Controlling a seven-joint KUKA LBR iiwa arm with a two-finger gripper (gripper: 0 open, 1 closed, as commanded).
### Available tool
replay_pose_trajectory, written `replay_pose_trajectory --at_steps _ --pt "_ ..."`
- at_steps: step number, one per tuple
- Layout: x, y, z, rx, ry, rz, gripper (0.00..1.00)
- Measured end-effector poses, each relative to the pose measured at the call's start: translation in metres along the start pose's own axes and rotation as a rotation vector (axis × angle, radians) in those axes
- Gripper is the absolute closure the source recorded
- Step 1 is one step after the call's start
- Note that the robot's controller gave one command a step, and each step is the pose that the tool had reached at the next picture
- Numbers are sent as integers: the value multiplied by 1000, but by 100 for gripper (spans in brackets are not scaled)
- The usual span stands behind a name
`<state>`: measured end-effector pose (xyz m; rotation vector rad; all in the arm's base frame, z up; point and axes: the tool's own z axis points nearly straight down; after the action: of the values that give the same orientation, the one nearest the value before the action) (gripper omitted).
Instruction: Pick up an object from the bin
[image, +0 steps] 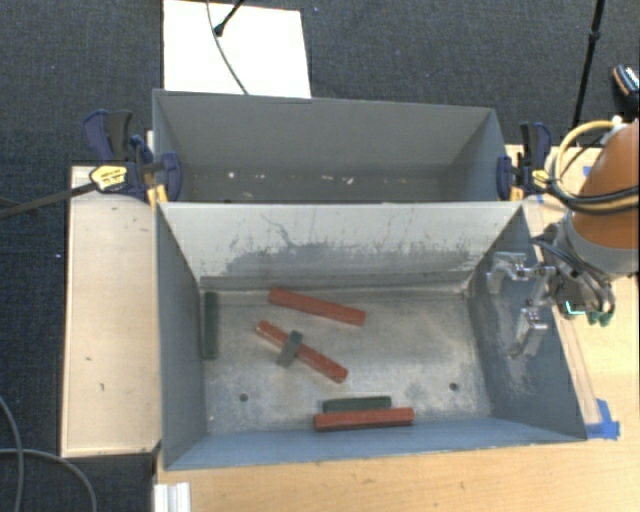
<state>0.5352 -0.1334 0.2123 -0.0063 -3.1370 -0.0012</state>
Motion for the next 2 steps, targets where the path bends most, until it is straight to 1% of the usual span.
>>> replay_pose_trajectory --at_steps 1,2 --pt "-2 141 16 -3 -5 -40 0" --pt "-49 157 120 0 -2 -77 0"
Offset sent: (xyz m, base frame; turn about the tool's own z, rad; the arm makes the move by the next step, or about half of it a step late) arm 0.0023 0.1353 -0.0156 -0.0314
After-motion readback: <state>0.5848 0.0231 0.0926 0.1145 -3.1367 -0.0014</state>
